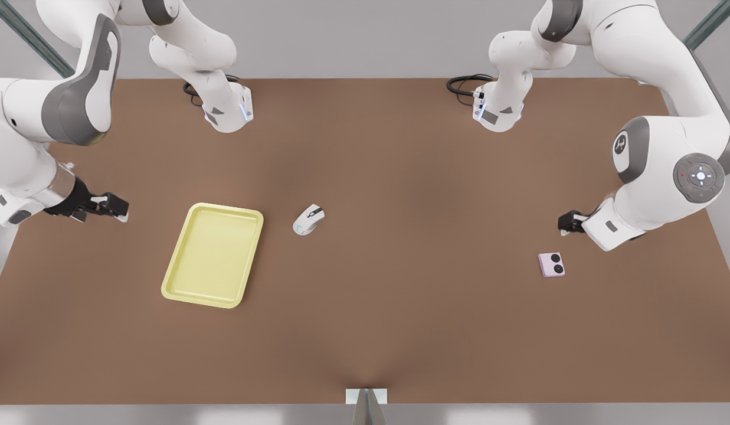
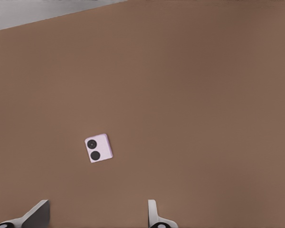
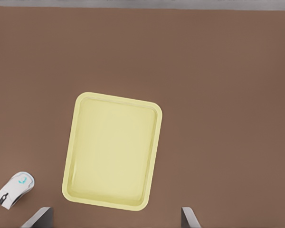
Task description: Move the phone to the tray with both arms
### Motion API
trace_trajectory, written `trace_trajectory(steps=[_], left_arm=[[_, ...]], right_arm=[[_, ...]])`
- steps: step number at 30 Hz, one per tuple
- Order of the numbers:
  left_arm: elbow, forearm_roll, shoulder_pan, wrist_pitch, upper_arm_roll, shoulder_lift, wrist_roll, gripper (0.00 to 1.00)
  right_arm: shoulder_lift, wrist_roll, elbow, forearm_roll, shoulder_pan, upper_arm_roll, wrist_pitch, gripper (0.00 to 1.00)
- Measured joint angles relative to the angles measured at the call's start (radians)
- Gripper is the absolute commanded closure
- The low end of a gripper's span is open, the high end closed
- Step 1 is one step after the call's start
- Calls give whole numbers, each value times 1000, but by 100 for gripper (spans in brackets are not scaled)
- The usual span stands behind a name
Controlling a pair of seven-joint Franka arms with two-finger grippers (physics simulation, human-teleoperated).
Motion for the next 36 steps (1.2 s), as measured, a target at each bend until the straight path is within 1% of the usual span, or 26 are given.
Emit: trace_trajectory(steps=[3, 4, 6, 8, 9, 11, 14, 18, 23, 36], left_arm=[[-6, 2, 0, 19, 6, 23, 3, 0], [-57, 3, -1, 45, 11, 34, 1, 0], [-222, 1, -1, 143, 33, 40, -11, 0], [-431, -13, 1, 297, 75, 37, -25, 0], [-499, -21, 3, 370, 87, 40, -32, 0], [-579, -32, 8, 502, 104, 59, -43, 0], [-647, -54, 23, 664, 129, 86, -57, 0], [-707, -71, 46, 803, 138, 90, -53, 0], [-743, -77, 48, 897, 155, 113, -14, 0], [-745, -85, 67, 993, 163, 215, 81, 0]], right_arm=[[-1, -4, 1, 0, 2, 0, 8, 0], [0, -5, 1, 0, 3, 2, 10, 0], [6, -7, 1, -3, 17, 7, 13, 0], [6, -8, 1, -3, 23, 5, 12, 0], [4, -9, 2, -1, 19, 1, 12, 0], [3, -11, 8, 2, 6, -5, 11, 0], [4, -13, 10, 6, 3, -6, 10, 0], [2, -15, 13, 8, 8, -19, 10, 0], [1, -17, 17, 8, 6, -35, 9, 0], [0, -21, 29, 10, 5, -46, 3, 0]])
